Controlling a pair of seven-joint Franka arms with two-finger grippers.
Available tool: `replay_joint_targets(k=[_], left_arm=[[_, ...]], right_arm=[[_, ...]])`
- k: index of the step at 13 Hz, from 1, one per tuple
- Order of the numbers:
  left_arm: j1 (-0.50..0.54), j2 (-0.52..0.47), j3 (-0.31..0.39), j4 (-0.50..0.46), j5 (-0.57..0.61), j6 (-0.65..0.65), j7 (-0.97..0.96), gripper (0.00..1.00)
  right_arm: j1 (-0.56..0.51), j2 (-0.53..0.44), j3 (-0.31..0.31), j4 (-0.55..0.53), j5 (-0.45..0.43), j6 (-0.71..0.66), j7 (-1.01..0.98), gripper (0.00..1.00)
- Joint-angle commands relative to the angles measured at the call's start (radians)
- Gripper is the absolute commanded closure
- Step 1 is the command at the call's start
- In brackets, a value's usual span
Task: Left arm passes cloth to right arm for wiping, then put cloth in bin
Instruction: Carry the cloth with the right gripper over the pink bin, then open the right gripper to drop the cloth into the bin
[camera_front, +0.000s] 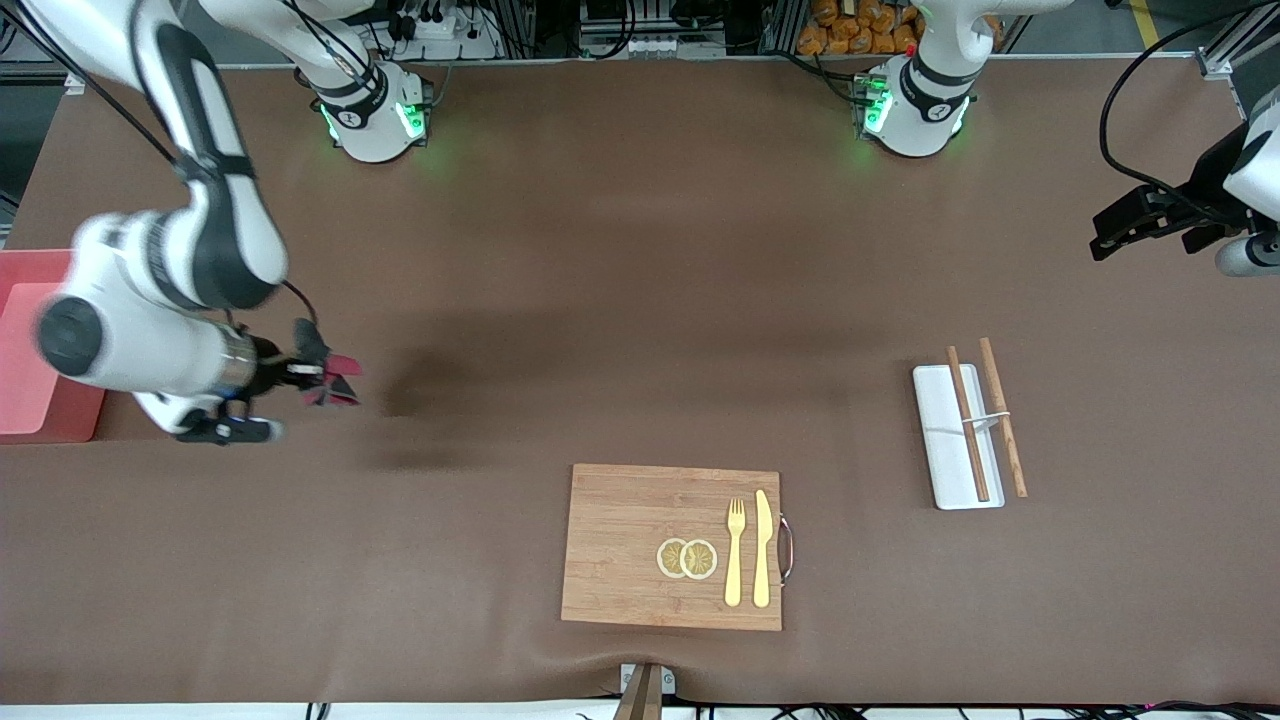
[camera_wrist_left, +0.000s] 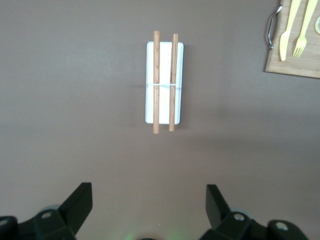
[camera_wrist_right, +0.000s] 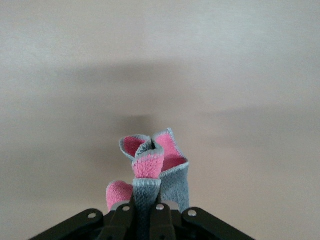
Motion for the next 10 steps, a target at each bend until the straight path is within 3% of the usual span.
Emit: replay_joint_targets(k=[1,5,8,10], left_arm=[[-0.004,-0.012,0.002,0.005,0.014,-0.028,0.007,0.00],[-0.004,-0.012,0.002,0.007,0.014,-0.028,0.005,0.00],[-0.004,-0.013,0.002,0.007,0.014,-0.028,0.004,0.00],[-0.004,-0.013,0.002,0.007,0.014,-0.027,0.004,0.00]], right_arm=[[-0.109,-0.095,0.004,-0.027,0.020,-0.065,-0.020,1.00],[-0.309,-0.086,-0.009,0.054,-0.001,-0.148,-0.219,1.00],[-0.431,-0.060,-0.009,0.103,-0.105,-0.148,-0.365,1.00],[-0.504,-0.019,-0.009,0.158,-0.112,-0.148,-0.464,1.00]])
